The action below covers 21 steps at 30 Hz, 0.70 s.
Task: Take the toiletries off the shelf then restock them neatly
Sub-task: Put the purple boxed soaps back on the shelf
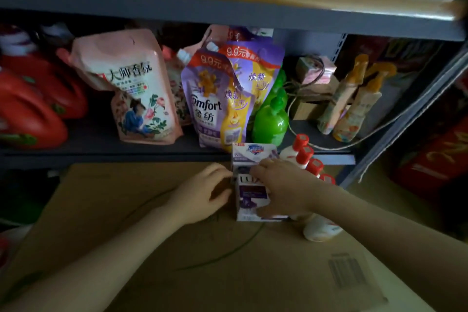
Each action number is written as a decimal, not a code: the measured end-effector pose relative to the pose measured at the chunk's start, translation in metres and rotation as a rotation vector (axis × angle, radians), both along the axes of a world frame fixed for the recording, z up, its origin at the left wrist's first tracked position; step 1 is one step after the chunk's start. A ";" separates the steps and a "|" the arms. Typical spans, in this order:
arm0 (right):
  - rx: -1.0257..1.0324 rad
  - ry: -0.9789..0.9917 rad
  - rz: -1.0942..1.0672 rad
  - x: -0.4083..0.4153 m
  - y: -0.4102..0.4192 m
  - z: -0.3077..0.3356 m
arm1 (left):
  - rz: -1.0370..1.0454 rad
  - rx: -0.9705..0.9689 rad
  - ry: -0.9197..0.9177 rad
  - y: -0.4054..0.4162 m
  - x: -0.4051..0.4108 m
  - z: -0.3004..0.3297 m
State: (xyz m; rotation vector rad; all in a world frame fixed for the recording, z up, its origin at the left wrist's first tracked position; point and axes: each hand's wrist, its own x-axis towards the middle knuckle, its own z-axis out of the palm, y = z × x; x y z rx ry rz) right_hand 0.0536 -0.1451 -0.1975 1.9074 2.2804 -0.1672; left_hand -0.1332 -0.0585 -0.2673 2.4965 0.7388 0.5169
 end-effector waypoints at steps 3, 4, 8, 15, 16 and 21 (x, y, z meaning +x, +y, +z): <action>0.157 0.353 -0.080 0.006 -0.006 0.023 | 0.121 -0.191 -0.069 -0.019 0.009 0.000; 0.203 0.468 -0.112 0.010 -0.008 0.032 | 0.132 -0.212 -0.084 -0.023 0.012 0.000; 0.231 0.755 -0.203 0.025 -0.014 0.050 | 0.090 -0.284 0.054 -0.034 0.025 -0.004; 0.244 0.761 -0.214 0.025 -0.023 0.052 | 0.134 -0.301 0.168 -0.041 0.029 -0.010; 0.253 0.751 -0.187 0.023 -0.023 0.053 | 0.133 -0.290 0.156 -0.040 0.025 -0.006; 0.403 0.743 -0.094 0.015 -0.013 0.079 | 0.184 -0.345 -0.162 -0.047 -0.006 0.044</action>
